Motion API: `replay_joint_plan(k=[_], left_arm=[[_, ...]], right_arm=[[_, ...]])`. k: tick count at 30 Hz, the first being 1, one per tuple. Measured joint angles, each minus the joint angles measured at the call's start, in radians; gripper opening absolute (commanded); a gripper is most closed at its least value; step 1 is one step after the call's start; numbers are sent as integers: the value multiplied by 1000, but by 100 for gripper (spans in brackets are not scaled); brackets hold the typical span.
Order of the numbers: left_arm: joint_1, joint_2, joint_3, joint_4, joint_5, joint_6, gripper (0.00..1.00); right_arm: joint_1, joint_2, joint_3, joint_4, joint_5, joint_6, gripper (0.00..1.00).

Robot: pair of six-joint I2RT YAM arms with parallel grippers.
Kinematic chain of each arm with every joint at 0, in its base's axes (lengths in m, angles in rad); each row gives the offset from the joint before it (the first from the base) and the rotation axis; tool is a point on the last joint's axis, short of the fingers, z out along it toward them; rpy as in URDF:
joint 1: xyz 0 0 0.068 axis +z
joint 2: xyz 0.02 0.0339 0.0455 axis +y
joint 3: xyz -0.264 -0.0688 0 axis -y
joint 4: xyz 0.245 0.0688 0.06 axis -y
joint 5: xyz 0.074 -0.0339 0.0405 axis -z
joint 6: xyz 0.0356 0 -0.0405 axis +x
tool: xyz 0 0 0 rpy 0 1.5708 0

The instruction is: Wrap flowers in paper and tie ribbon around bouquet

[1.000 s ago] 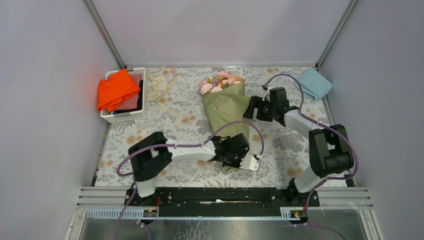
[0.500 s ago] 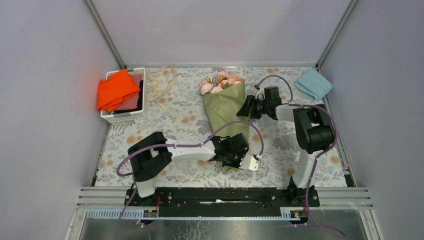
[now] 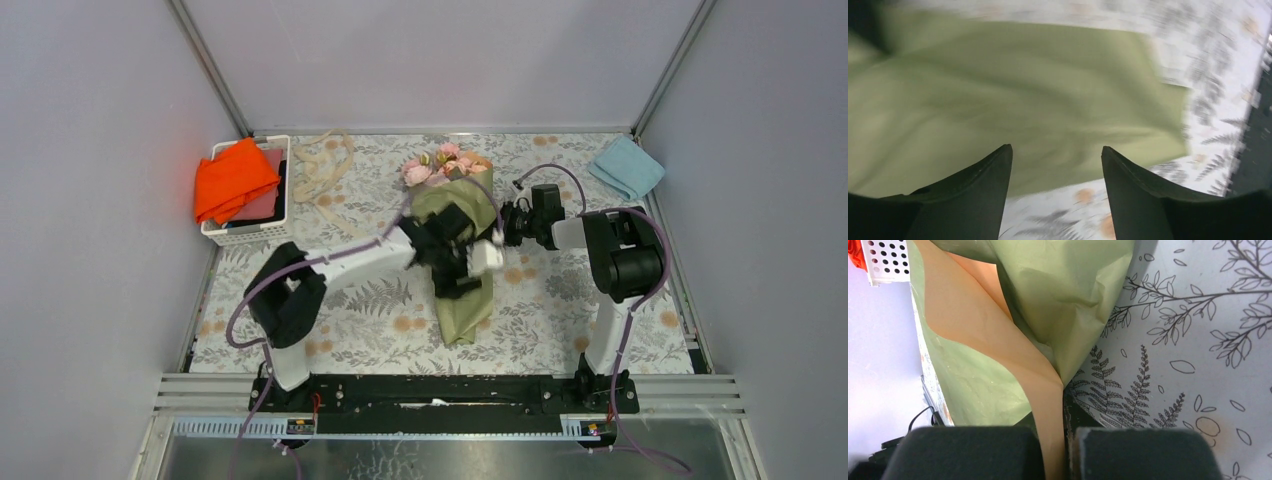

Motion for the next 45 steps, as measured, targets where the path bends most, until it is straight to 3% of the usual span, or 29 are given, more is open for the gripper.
replay_joint_plan(k=[4, 9, 14, 17, 19, 24, 36, 37, 38, 40, 45], left_arm=[[256, -39, 123, -7, 24, -68, 77], [618, -13, 198, 9, -87, -169, 78], [823, 129, 248, 37, -231, -182, 77], [856, 249, 341, 32, -324, -143, 57], [858, 317, 411, 31, -363, -123, 50], [858, 439, 533, 21, -421, -84, 49], [922, 472, 532, 24, -500, -78, 49], [930, 474, 532, 26, -503, -78, 46], [936, 475, 532, 28, -504, -78, 35], [947, 478, 532, 31, -505, -76, 2], [958, 475, 518, 28, -469, -89, 0]], right_arm=[[0, -12, -11, -1, 4, 7, 0], [0, -14, -12, -6, 6, 6, 0], [0, -23, -12, -34, 14, -12, 0], [0, -37, -12, -56, 23, -29, 0], [0, -45, -13, -67, 31, -37, 0], [0, -51, -13, -84, 40, -51, 0], [0, -53, -13, -103, 48, -69, 0], [0, -53, -12, -103, 48, -70, 0], [0, -53, -13, -103, 48, -70, 0], [0, -53, -13, -103, 48, -70, 0], [0, -55, -12, -106, 48, -70, 0]])
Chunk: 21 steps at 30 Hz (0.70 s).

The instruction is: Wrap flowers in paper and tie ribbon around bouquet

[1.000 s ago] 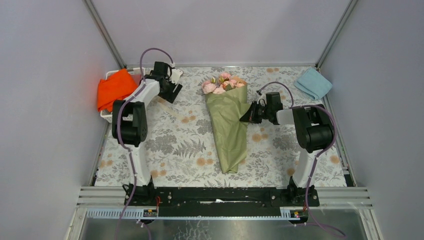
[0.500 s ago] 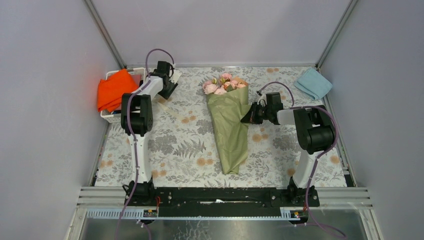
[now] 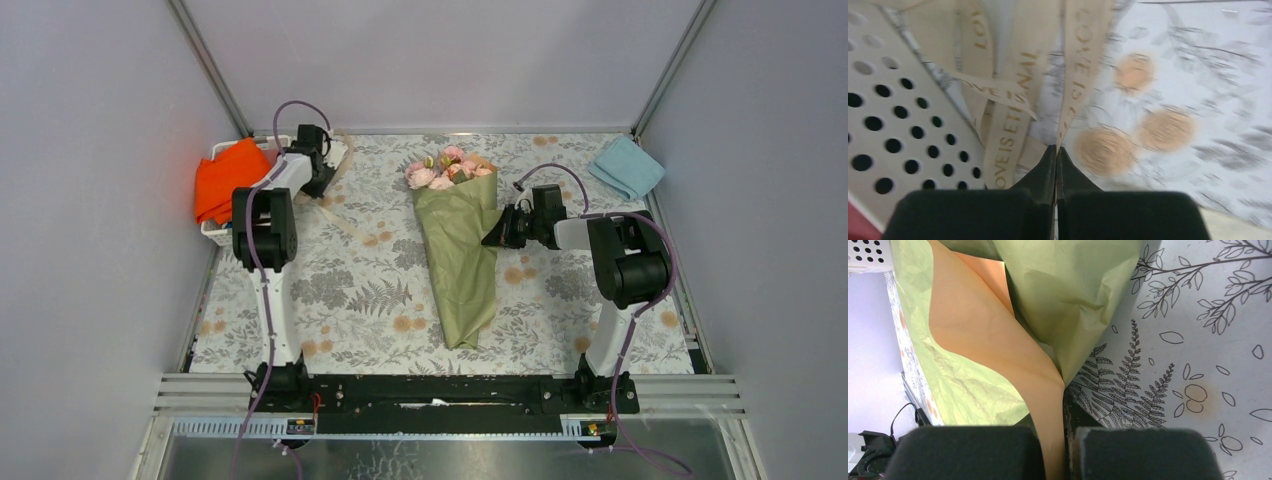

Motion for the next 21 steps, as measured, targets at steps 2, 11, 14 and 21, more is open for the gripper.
replay_joint_plan(k=[2, 11, 14, 21], left_arm=[[0, -32, -14, -31, 79, -26, 0], [-20, -658, -60, -231, 628, -127, 0], [-48, -910, -102, -225, 787, -164, 0], [-72, -998, -373, -254, 983, -296, 0]], right_arm=[[0, -2, 2, -8, 2, -1, 0], [0, -10, 21, -62, 12, -6, 0], [0, -10, 30, -75, 12, -6, 0], [0, -27, 45, -113, 19, 0, 0]])
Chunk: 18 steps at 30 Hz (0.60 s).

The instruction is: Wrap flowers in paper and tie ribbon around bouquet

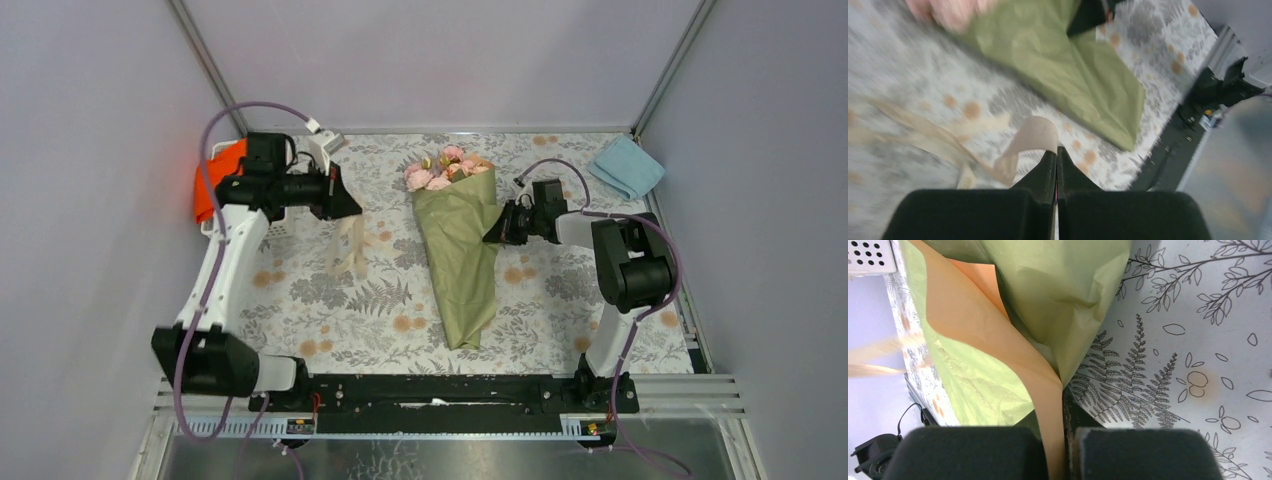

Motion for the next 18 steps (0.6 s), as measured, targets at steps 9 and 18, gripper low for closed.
replay_joint_plan(k=[9, 18], left_arm=[[-122, 101, 214, -319, 5, 71, 0], [-168, -88, 906, -393, -243, 117, 0]], right_arm=[[0, -31, 24, -48, 21, -8, 0], [0, -31, 31, -66, 27, -20, 0]])
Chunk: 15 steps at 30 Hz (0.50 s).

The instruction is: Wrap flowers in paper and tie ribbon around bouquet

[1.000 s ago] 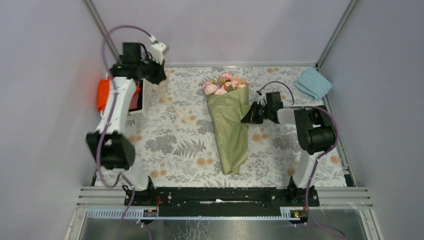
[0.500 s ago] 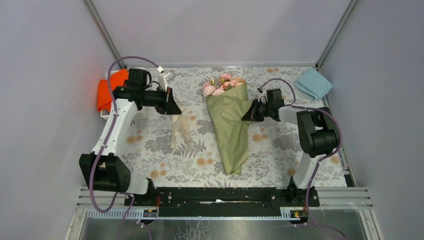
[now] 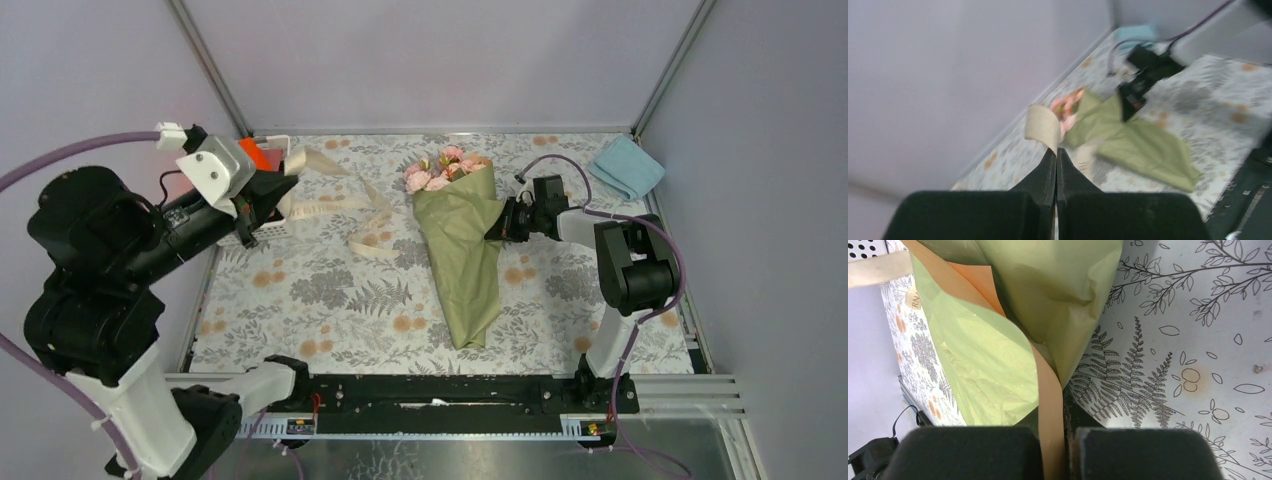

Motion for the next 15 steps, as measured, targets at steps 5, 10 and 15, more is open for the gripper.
replay_joint_plan(k=[5, 10, 15], left_arm=[[18, -118, -326, -11, -393, 65, 0], [151, -24, -813, 111, -929, 185, 0], [261, 30, -1136, 289, -1311, 333, 0]], right_arm=[[0, 0, 9, -17, 2, -10, 0], [0, 0, 17, -30, 15, -17, 0], [0, 0, 17, -31, 15, -19, 0]])
